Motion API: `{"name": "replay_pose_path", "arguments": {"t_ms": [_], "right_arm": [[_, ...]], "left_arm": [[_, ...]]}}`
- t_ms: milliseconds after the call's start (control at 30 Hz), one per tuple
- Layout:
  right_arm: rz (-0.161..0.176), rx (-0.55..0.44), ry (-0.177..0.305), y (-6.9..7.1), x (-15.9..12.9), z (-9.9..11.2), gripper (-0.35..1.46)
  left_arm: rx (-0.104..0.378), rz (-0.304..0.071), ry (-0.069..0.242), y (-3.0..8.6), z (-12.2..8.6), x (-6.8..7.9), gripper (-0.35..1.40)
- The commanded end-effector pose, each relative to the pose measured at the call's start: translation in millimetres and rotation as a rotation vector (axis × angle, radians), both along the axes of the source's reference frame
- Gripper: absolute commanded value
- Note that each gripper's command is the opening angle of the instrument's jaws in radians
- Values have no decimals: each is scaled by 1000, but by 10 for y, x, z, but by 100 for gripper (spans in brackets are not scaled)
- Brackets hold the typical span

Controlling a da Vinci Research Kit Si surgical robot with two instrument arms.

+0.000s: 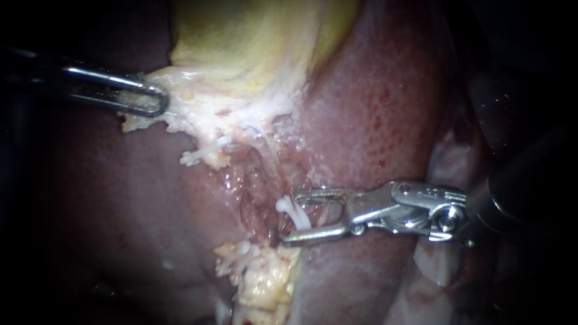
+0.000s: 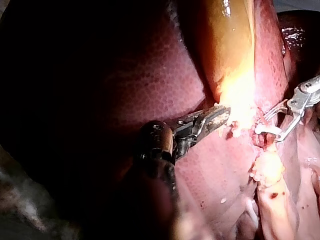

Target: Going back first clip right tube

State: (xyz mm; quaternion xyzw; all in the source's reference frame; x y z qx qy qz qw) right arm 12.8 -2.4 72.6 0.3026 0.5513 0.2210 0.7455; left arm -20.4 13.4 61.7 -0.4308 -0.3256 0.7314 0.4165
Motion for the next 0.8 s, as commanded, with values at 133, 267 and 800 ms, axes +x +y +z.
{"name": "replay_pose_path", "arguments": {"t_ms": [133, 267, 800], "right_arm": [[-18, -3, 8, -6, 16, 5, 49], [-35, -5, 14, -17, 31, 11, 49], [-13, -41, 3, -8, 38, 34, 50]], "left_arm": [[0, 0, 0, 0, 0, -1, -35], [0, 0, 0, 0, 0, -1, -35], [0, -1, 1, 0, 0, -3, -35]]}}
